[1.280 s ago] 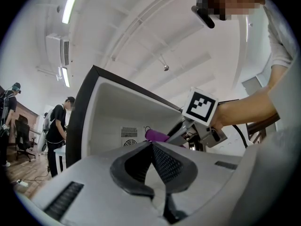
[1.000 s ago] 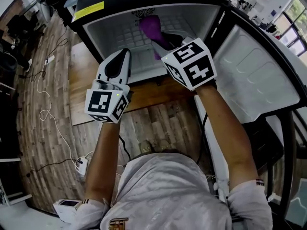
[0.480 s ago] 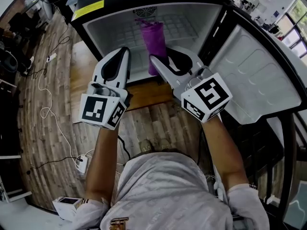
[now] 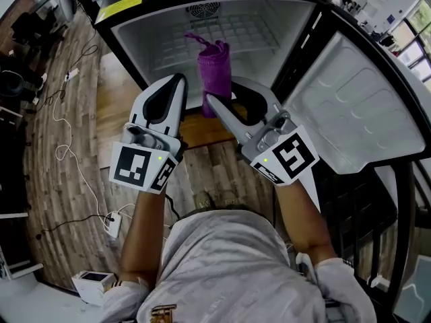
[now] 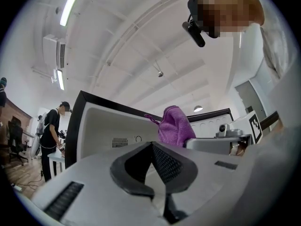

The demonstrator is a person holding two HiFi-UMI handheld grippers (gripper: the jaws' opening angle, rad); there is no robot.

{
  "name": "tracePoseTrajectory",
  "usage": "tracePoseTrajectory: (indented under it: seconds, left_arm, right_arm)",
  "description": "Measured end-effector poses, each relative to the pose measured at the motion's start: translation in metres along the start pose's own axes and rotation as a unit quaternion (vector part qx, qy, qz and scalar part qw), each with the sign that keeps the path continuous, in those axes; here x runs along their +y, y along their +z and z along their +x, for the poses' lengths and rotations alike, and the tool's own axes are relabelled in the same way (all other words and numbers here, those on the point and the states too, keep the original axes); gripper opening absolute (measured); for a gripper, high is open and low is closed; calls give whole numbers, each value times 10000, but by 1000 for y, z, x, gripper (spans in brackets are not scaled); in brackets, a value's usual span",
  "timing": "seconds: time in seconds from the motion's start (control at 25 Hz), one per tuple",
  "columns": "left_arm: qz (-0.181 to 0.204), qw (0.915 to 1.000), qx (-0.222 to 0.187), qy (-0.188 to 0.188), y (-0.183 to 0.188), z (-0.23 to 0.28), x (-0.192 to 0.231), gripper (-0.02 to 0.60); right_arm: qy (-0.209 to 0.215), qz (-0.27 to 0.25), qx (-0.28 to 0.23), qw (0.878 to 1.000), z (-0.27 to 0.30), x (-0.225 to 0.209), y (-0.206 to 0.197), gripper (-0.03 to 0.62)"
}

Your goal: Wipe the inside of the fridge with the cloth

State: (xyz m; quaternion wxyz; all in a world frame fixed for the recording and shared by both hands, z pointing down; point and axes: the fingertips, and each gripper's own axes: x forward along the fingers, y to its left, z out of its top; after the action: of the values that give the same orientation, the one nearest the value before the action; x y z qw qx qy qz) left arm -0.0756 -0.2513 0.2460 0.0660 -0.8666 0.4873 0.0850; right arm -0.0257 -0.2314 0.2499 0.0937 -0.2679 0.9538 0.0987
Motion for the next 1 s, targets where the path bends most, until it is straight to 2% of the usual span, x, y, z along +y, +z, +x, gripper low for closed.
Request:
tracePoseTrajectory:
  seconds: [0.24,0.6,1.0]
  left_arm:
    - [-1,10000,27,22,-6,-4,-2,-2]
    - [22,10000,38,46,-10,-3,-2,-2]
    - [-10,10000,43,9,-12,-1,-3,-2]
  right_arm:
    - [118,-69,-15,9999,0,11,-6,110]
    - [112,26,-7,9999,2,9,-12,109]
    - [108,-103,103,9998,2,9,-14,106]
